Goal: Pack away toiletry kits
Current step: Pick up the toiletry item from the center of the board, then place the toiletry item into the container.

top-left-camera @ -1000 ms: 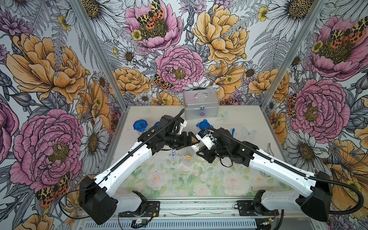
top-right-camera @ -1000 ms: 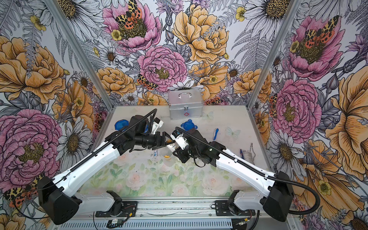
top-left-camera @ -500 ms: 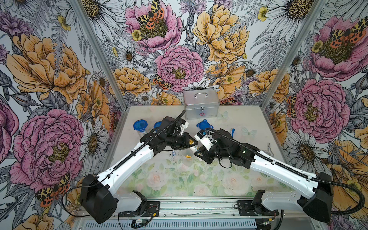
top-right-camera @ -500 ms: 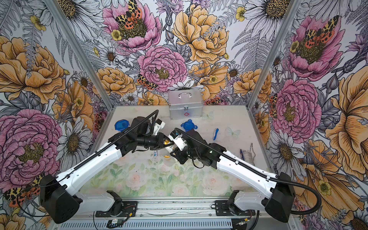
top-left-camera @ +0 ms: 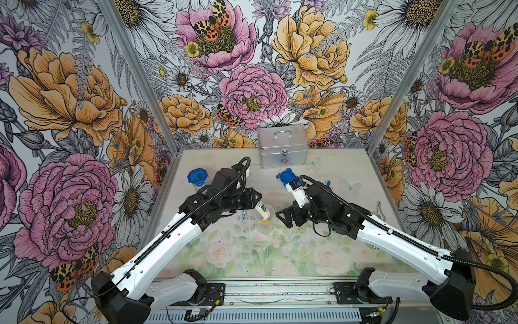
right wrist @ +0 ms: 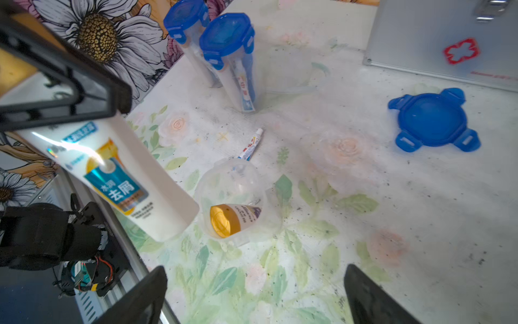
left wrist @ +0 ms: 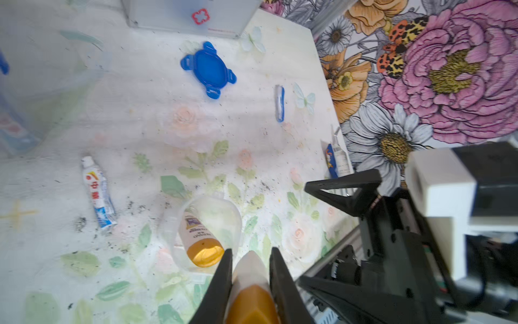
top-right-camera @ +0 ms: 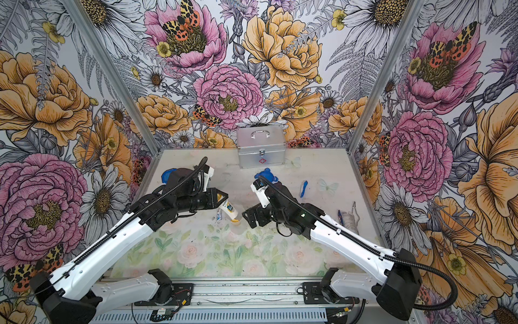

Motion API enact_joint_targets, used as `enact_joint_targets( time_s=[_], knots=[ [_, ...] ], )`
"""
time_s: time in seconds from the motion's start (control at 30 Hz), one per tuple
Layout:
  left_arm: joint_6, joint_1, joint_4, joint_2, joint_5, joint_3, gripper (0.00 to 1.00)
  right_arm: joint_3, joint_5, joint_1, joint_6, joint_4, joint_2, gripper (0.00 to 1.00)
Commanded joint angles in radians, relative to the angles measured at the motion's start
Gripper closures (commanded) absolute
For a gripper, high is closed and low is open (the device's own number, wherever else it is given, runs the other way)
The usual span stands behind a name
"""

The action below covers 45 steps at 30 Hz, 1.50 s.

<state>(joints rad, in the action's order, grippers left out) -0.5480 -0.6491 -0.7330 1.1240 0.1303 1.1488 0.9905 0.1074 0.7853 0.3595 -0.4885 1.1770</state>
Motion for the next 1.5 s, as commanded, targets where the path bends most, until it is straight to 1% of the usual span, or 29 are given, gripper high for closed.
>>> enact_joint_targets(
  time_s=[0.0,0.03,0.13,0.17,0.2,0.3,0.43,0.63,0.9,0.97,1.07,1.17,1.27,1.33,1.47],
  knots=[
    [0.094,-0.055,-0.005,0.029,-0.223,0.057,1.00,-0.017,-0.056,-0.055,0.067,-0.011,-0.062,0.01],
    [0.113,-0.073,-0.003,0.043,-0.261,0.065,1.00,-0.028,-0.072,-0.078,0.089,-0.021,-0.076,0.00],
    [0.148,-0.109,0.014,0.085,-0.324,0.080,1.00,-0.059,-0.092,-0.145,0.149,-0.060,-0.112,0.00],
    [0.156,-0.118,0.021,0.097,-0.333,0.081,1.00,-0.062,-0.096,-0.161,0.160,-0.073,-0.123,0.01],
    [0.166,-0.129,0.028,0.110,-0.374,0.082,1.00,-0.065,-0.101,-0.175,0.170,-0.085,-0.131,0.01],
    [0.189,-0.155,0.030,0.153,-0.425,0.084,1.00,-0.061,-0.118,-0.214,0.202,-0.129,-0.134,0.00],
    [0.206,-0.193,0.050,0.186,-0.468,0.080,1.00,-0.050,-0.122,-0.257,0.235,-0.173,-0.106,0.01],
    [0.252,-0.235,0.088,0.226,-0.523,0.067,1.00,-0.043,-0.107,-0.292,0.259,-0.187,-0.065,0.01],
    [0.241,-0.262,0.136,0.259,-0.525,0.003,1.00,-0.027,-0.095,-0.403,0.338,-0.220,0.006,0.01],
    [0.237,-0.264,0.137,0.269,-0.520,-0.001,0.95,-0.024,-0.104,-0.430,0.337,-0.220,0.039,0.02],
    [0.230,-0.264,0.141,0.281,-0.504,-0.004,0.89,-0.009,-0.158,-0.470,0.310,-0.216,0.106,0.01],
    [0.227,-0.265,0.141,0.290,-0.492,-0.003,0.78,0.044,-0.205,-0.522,0.250,-0.203,0.227,0.00],
    [0.221,-0.267,0.141,0.294,-0.482,-0.004,0.67,0.121,-0.199,-0.570,0.203,-0.171,0.375,0.00],
    [0.215,-0.270,0.141,0.295,-0.475,-0.008,0.60,0.168,-0.155,-0.607,0.190,-0.141,0.465,0.01],
    [0.199,-0.276,0.139,0.291,-0.463,-0.011,0.54,0.308,-0.114,-0.635,0.135,-0.127,0.630,0.03]
  ],
)
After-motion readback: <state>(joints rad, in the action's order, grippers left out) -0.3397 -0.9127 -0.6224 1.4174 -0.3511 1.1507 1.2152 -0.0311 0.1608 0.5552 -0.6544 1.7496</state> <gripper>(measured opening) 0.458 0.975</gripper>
